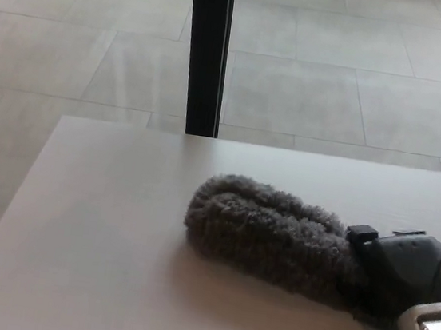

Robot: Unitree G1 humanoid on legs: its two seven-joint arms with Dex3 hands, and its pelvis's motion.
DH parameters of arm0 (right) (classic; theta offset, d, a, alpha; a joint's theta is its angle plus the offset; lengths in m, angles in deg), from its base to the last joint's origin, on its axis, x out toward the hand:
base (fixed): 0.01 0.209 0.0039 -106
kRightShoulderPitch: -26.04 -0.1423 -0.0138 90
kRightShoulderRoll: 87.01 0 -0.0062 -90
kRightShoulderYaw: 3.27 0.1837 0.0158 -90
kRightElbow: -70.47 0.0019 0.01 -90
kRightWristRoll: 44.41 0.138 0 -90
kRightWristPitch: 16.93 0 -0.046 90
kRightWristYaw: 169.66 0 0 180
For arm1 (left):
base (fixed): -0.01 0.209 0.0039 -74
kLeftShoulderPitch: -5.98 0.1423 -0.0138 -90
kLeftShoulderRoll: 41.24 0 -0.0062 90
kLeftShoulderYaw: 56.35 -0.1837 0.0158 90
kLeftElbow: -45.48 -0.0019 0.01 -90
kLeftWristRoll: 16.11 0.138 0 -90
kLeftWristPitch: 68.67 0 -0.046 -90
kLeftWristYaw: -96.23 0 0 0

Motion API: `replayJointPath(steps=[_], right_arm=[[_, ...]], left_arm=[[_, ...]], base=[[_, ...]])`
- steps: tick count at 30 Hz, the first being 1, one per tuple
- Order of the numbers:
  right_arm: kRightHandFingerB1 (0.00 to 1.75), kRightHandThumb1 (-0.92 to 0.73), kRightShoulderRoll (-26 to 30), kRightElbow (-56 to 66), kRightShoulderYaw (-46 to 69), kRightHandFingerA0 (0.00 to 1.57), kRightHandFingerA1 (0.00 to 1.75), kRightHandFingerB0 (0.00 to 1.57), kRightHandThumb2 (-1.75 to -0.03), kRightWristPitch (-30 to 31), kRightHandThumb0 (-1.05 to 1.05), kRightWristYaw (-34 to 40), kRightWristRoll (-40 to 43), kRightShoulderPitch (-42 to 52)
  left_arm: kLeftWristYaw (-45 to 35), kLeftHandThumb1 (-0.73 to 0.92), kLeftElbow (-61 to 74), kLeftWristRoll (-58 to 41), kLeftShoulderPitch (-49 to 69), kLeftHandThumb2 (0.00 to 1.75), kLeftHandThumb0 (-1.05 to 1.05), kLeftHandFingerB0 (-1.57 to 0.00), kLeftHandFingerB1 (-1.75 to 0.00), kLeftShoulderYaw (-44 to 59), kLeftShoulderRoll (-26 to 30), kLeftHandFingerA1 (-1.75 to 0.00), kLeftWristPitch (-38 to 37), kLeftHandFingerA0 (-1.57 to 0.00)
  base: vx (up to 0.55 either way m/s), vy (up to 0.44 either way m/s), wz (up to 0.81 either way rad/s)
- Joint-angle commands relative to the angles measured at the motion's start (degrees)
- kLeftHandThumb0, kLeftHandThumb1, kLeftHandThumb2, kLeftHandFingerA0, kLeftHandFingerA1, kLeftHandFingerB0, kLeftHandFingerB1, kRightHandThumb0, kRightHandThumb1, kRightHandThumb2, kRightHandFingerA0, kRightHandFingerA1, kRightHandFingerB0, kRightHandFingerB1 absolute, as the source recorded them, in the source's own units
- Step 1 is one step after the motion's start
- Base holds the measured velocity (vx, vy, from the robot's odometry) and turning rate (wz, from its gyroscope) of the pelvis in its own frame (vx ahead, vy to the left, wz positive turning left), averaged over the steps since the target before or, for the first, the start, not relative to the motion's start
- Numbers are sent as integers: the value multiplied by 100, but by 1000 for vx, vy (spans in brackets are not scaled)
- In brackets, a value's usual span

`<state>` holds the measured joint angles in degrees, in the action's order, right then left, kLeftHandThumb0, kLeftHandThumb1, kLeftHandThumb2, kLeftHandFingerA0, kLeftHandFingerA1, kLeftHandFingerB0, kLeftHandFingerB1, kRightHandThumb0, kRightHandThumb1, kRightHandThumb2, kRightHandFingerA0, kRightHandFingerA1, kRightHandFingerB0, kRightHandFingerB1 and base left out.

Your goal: The robot uses its right hand to pick up the duster kept in the middle of the desk and use it to wipe the desk by swiping its surface twice

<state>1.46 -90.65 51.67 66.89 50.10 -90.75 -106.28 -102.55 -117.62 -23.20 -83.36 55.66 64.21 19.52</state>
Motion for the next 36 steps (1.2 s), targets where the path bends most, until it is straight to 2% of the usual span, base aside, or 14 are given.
replayJointPath(steps=[1, 2, 5, 8, 12, 16, 18, 19, 25, 26, 28, 29, 31, 36], right_arm=[[93, -70, 820, -531, 2624, 77, 141, 75, -64, 1870, -47, -1892, 2555, 241], [135, -74, 874, -519, 2734, 78, 165, 65, -64, 1838, -41, -1873, 2571, 270], [61, -74, 1088, -514, 3100, 66, 122, 67, -62, 1816, -42, -1883, 2670, 348], [97, -73, 1206, -488, 3651, 80, 151, 70, -64, 1829, -38, -1726, 2909, 380], [88, -71, 1295, -441, 3988, 83, 147, 71, -66, 1777, -36, -1678, 2912, 456], [43, -70, 1387, -458, 4157, 79, 133, 7, -61, 1792, -39, -1678, 2761, 547], [51, -43, 1384, -448, 4171, 93, 108, 7, -92, 1771, -29, -1575, 2636, 613], [59, -66, 1395, -439, 4199, 83, 111, 65, -59, 1744, -36, -1596, 2640, 646], [54, -72, 1441, -348, 4329, 65, 109, 47, -61, 1724, -32, -1702, 2500, 847], [42, -70, 1520, -324, 4083, 61, 138, 12, -63, 1644, -31, -1777, 2242, 977], [45, -72, 1524, -306, 4024, 61, 142, 35, -64, 1647, -35, -1808, 2232, 1024], [46, -77, 1585, -328, 3904, 55, 92, 44, -62, 1670, -37, -1941, 2160, 1104], [48, -72, 1630, -347, 3803, 63, 86, 62, -61, 1760, -37, -2041, 2147, 1121], [53, -70, 1561, -286, 3804, 68, 107, 51, -61, 1912, -42, -2026, 2289, 1077]], left_arm=[[-85, 76, 47, -62, 86, 62, -52, -49, -50, 26, 78, -61, -309, -39], [-107, 76, 46, -69, 91, 62, -52, -48, -50, 32, 79, -61, -319, -37], [-65, 75, 18, -118, 81, 61, -50, -49, -50, 88, 68, -60, -259, -39], [-95, 76, 21, -122, 106, 62, -50, -47, -49, 89, 84, -60, -231, -41], [-48, 74, 38, -125, 127, 61, -51, -52, -52, 97, 112, -63, -184, -44], [-4, 77, -16, -67, 140, 63, -50, -48, -48, 61, 98, -60, -257, -44], [-22, 79, 1, -83, 154, 63, -51, -47, -47, 72, 105, -59, -238, -44], [-40, 76, 31, -99, 167, 62, -52, -47, -49, 82, 112, -61, -229, -41], [-3, 72, 14, -181, 142, 62, -51, -47, -47, 180, 106, -60, -151, -42], [21, 75, 25, -117, 142, 62, -51, -48, -48, 136, 109, -62, -183, -44], [26, 74, 24, -96, 137, 62, -52, -47, -47, 140, 132, -61, -170, -45], [27, 75, 24, -63, 116, 62, -53, -46, -46, 113, 140, -59, -143, -43], [-3, 75, 8, -65, 110, 62, -52, -45, -46, 113, 141, -58, -150, -43], [-59, 75, 62, -81, 145, 62, -52, -45, -48, 116, 147, -61, -180, -41]], base=[[0, 0, 0], [0, 0, 0], [0, 0, 0], [0, 0, 0], [0, 0, 0], [0, 0, 0], [0, 0, 0], [0, 0, 0], [0, 0, 0], [0, 0, 0], [0, 0, 0], [0, 0, 0], [0, 0, 0], [0, 0, 0]])
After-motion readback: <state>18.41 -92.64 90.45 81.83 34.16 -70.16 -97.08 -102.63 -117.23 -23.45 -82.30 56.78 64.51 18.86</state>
